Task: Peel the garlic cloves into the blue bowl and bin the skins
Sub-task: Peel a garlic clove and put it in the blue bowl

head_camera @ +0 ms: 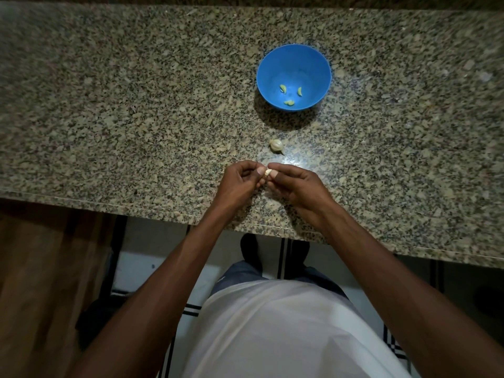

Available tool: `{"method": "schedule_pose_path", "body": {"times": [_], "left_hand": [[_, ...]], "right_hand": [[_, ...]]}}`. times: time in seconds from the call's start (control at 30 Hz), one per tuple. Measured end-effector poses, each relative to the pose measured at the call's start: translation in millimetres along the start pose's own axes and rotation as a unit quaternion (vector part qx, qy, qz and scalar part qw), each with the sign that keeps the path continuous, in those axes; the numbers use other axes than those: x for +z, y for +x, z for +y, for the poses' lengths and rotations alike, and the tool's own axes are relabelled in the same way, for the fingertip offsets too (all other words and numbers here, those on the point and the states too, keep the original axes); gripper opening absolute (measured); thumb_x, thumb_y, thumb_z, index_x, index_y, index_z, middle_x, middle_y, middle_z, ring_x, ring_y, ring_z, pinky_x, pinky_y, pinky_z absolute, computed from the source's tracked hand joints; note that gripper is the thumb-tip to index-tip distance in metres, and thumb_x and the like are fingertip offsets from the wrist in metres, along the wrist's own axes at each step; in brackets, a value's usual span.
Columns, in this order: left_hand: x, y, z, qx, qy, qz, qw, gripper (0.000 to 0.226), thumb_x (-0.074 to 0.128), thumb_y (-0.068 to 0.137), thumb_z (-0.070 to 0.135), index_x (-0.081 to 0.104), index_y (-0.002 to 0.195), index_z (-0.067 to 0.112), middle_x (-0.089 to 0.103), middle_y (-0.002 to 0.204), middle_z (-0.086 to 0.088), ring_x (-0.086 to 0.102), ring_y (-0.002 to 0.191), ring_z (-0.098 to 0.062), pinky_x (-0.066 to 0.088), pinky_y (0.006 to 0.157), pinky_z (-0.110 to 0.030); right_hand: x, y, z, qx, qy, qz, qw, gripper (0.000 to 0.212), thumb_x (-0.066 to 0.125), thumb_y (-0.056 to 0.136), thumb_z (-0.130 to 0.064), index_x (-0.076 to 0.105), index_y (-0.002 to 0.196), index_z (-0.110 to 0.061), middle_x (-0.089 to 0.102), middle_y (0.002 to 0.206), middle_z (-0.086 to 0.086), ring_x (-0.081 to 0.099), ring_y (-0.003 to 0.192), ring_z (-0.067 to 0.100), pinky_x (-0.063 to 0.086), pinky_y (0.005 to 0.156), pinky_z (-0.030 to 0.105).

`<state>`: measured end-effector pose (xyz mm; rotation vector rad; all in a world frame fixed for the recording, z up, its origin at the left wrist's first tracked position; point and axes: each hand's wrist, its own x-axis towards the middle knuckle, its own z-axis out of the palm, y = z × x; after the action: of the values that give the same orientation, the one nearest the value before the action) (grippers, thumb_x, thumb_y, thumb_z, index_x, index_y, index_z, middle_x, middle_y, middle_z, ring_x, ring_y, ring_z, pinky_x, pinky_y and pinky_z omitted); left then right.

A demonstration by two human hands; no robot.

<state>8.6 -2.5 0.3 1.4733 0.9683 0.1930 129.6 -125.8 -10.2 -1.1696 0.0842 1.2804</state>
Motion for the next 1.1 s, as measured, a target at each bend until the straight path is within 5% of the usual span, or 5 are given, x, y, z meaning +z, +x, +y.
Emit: {"method": "schedule_pose_path", "body": {"times": [0.2,0.57,0.73,0.9,1.1], "left_hand": [[13.9,-2.1,0.9,0.014,0.023,0.052,0.998,0.011,0.061,0.105,0.013,0.07,0.109,0.009,0.072,0.097,0.002,0.069,0.085,0.003,0.055,0.076,-0.015],[10.1,1.8,-6.1,0.007,0.046,0.077,0.996,0.01,0.06,0.105,0.015,0.067,0.111,0.01,0.072,0.103,-0.003,0.069,0.091,-0.01,0.055,0.076,-0.022],[0.1,-1.2,-8.8,0.006,0.062,0.075,0.995,0.022,0.061,0.097,0.0,0.074,0.105,0.016,0.075,0.103,0.003,0.067,0.082,-0.005,0.052,0.065,-0.021],[-2.5,-7.6,-15.8,0.037,0.056,0.062,0.996,0.02,0.071,0.097,0.011,0.078,0.113,0.019,0.075,0.114,0.004,0.07,0.106,-0.009,0.059,0.091,-0.03],[4.6,-17.2,-8.7,0.037,-0.036,0.024,0.998,0.017,0.077,0.094,0.014,0.08,0.11,0.01,0.08,0.107,-0.001,0.075,0.104,-0.015,0.061,0.091,-0.032]], "right_hand": [[9.7,2.7,3.1,0.061,0.135,0.045,0.988,0.029,0.076,0.093,-0.006,0.07,0.121,-0.001,0.077,0.109,0.016,0.077,0.095,0.02,0.063,0.08,0.028],[-0.3,-2.2,-0.4,0.036,-0.012,0.027,0.999,0.018,0.076,0.093,-0.006,0.074,0.111,-0.004,0.079,0.103,0.015,0.078,0.101,0.025,0.063,0.09,0.036],[-5.9,-3.2,-0.4,0.033,-0.042,0.035,0.998,0.022,0.074,0.095,-0.002,0.073,0.117,-0.005,0.078,0.11,0.018,0.077,0.103,0.031,0.062,0.077,0.032],[-9.2,-1.9,-2.4,0.011,-0.077,0.033,0.996,0.024,0.073,0.096,-0.003,0.074,0.119,-0.006,0.077,0.113,0.02,0.076,0.099,0.031,0.061,0.085,0.038],[-9.2,-0.9,-4.7,0.001,-0.088,0.022,0.996,0.018,0.076,0.092,-0.002,0.075,0.11,-0.005,0.079,0.107,0.017,0.072,0.095,0.026,0.059,0.083,0.034]]}}
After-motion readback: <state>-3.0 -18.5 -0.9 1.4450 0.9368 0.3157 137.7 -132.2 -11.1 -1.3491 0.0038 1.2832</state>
